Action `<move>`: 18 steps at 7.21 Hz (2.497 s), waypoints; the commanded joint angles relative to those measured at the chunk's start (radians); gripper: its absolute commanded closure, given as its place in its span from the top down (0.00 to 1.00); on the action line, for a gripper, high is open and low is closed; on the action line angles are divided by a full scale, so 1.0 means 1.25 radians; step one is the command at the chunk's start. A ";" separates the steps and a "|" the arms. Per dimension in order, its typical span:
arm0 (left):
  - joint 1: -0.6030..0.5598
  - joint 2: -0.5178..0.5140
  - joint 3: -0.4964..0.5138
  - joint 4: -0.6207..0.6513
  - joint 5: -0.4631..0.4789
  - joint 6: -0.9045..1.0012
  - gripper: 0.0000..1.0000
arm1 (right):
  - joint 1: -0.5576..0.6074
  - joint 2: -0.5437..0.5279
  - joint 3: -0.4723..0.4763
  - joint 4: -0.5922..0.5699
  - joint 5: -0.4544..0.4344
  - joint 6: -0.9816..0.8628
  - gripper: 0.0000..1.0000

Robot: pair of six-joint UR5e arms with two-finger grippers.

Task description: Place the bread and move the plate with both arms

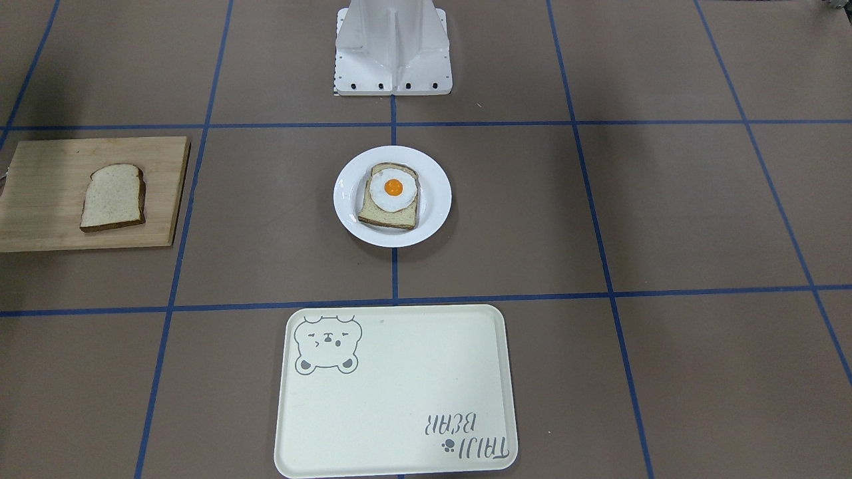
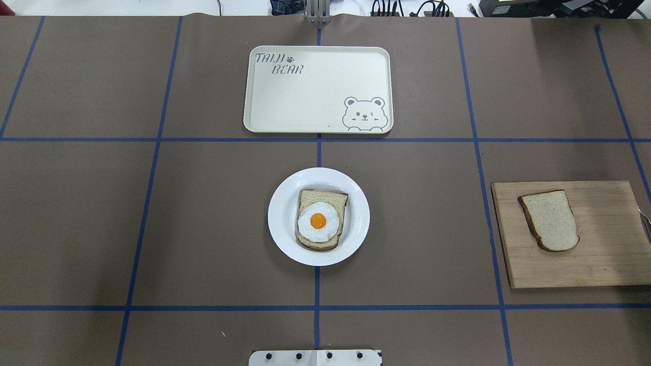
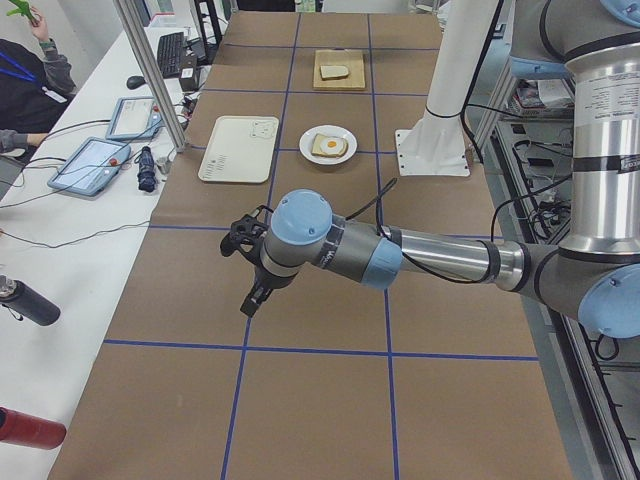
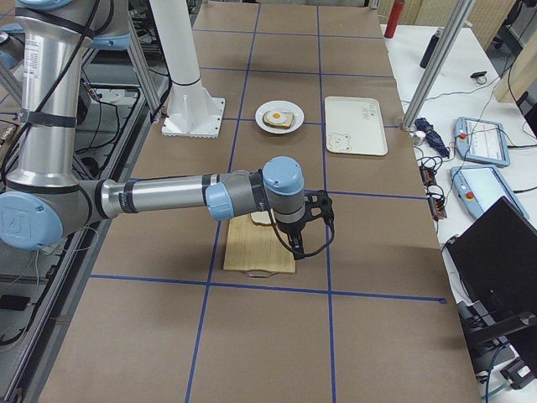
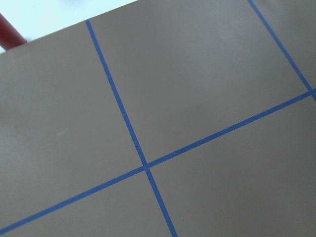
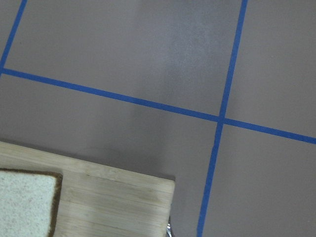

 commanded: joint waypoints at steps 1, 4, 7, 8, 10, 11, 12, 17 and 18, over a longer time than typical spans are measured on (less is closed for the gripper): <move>0.002 0.015 0.004 -0.047 0.000 -0.001 0.99 | -0.094 -0.020 -0.013 0.151 0.001 0.230 1.00; 0.002 0.017 -0.001 -0.048 0.000 -0.001 0.99 | -0.297 -0.025 -0.070 0.401 -0.093 0.537 0.95; 0.002 0.017 0.000 -0.049 0.000 -0.001 0.99 | -0.392 -0.004 -0.157 0.561 -0.132 0.634 0.72; 0.002 0.017 -0.001 -0.050 0.000 -0.001 0.99 | -0.402 0.007 -0.177 0.573 -0.151 0.634 0.69; 0.002 0.017 -0.002 -0.051 0.000 -0.001 0.99 | -0.422 0.012 -0.187 0.574 -0.151 0.634 0.64; 0.002 0.017 -0.003 -0.051 -0.001 -0.001 0.99 | -0.431 0.012 -0.186 0.574 -0.151 0.634 0.64; 0.002 0.017 -0.003 -0.051 0.000 -0.001 0.99 | -0.438 0.012 -0.186 0.574 -0.151 0.633 0.63; 0.002 0.017 -0.001 -0.051 0.000 -0.003 0.99 | -0.458 0.001 -0.188 0.572 -0.157 0.626 0.35; 0.002 0.016 -0.002 -0.051 0.000 -0.003 0.99 | -0.464 0.001 -0.188 0.572 -0.157 0.626 0.35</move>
